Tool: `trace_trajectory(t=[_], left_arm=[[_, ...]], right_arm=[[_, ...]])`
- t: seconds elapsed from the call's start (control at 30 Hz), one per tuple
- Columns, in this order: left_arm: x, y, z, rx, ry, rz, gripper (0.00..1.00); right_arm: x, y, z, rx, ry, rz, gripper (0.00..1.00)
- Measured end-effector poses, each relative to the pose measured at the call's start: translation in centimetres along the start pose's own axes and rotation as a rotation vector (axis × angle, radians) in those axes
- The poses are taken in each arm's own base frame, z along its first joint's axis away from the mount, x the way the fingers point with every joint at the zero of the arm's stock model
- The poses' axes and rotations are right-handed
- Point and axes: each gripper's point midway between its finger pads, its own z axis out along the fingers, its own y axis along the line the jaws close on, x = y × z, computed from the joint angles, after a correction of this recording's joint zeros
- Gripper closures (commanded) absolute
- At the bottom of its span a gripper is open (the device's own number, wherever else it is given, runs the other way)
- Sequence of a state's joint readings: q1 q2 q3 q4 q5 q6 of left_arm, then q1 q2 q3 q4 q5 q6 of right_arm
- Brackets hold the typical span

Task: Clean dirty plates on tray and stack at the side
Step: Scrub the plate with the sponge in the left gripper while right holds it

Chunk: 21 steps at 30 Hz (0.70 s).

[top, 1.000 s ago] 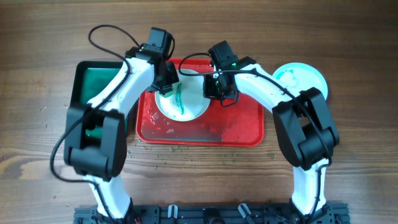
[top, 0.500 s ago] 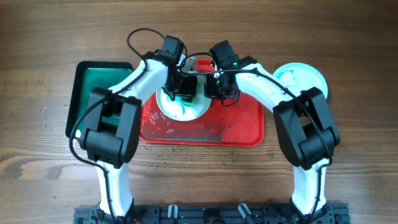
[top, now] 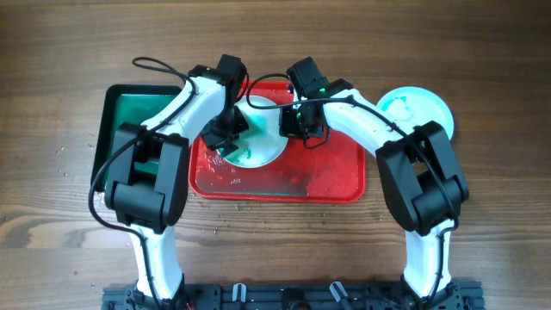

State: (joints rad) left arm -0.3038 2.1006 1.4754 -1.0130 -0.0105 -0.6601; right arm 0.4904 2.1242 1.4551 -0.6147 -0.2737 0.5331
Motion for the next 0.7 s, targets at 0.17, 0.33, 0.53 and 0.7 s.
trace_trajectory(t=[0.17, 0.33, 0.53, 0.7], left_arm=[[2.3, -4.5, -0.5, 0.291, 0.108, 0.364, 0.96], [4.9, -6.7, -0.5, 0.447, 0.163, 0.618, 0.96], [3.0, -7.0, -0.2, 0.37, 0.063, 0.555, 0.96], [-1.2, -5.6, -0.4, 0.153, -0.147, 0.336, 0.96]], right_arm=[[-0.1, -0.1, 0.0, 0.002, -0.002, 0.003, 0.96], [-0.1, -0.2, 0.0, 0.002, -0.002, 0.0, 0.96], [-0.6, -0.3, -0.1, 0.003, -0.018, 0.002, 0.96], [-0.6, -0.2, -0.1, 0.0, -0.021, 0.0, 0.96]])
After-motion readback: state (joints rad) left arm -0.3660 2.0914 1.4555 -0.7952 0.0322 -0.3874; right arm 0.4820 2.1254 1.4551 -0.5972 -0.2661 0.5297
